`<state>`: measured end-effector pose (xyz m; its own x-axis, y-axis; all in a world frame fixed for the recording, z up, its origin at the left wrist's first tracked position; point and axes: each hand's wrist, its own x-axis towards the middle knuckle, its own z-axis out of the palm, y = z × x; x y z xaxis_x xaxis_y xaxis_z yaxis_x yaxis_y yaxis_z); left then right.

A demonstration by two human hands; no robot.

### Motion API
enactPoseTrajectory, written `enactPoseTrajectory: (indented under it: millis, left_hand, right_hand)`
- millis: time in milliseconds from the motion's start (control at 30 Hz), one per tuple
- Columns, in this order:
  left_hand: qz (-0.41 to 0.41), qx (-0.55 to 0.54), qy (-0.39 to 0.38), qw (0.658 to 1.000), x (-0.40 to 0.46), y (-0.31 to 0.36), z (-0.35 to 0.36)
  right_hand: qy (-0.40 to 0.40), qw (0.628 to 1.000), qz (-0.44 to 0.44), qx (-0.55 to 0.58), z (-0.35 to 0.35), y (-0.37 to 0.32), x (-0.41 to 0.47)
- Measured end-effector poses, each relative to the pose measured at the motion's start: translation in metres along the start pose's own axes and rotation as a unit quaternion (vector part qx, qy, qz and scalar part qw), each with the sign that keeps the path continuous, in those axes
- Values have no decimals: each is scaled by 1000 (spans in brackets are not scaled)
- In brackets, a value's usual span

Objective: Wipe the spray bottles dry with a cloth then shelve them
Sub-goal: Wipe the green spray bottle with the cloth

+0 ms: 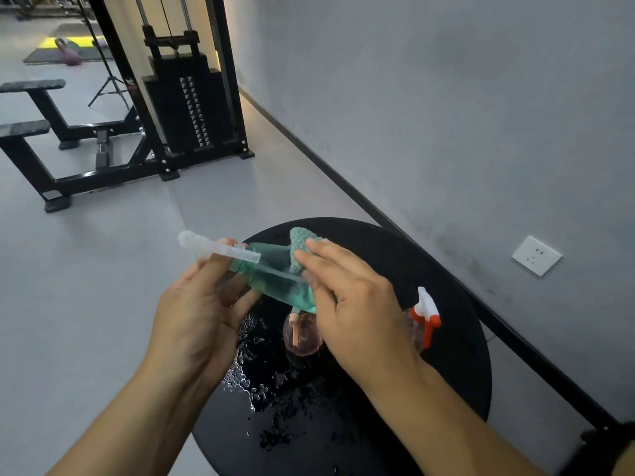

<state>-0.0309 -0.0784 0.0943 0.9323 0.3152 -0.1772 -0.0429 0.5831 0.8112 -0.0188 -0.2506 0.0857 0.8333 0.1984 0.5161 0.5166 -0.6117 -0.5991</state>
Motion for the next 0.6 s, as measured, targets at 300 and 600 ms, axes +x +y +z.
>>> enactPoseTrajectory:
  millis: [300,600]
  left_hand:
    - [-3,11,4,1000,-1,0,3]
    - [-7,13,11,1000,-3,-3,2]
  right_hand:
    - [7,1000,-23,20,2,-1,-3]
    - [17,999,-38,34,7,-4,-5]
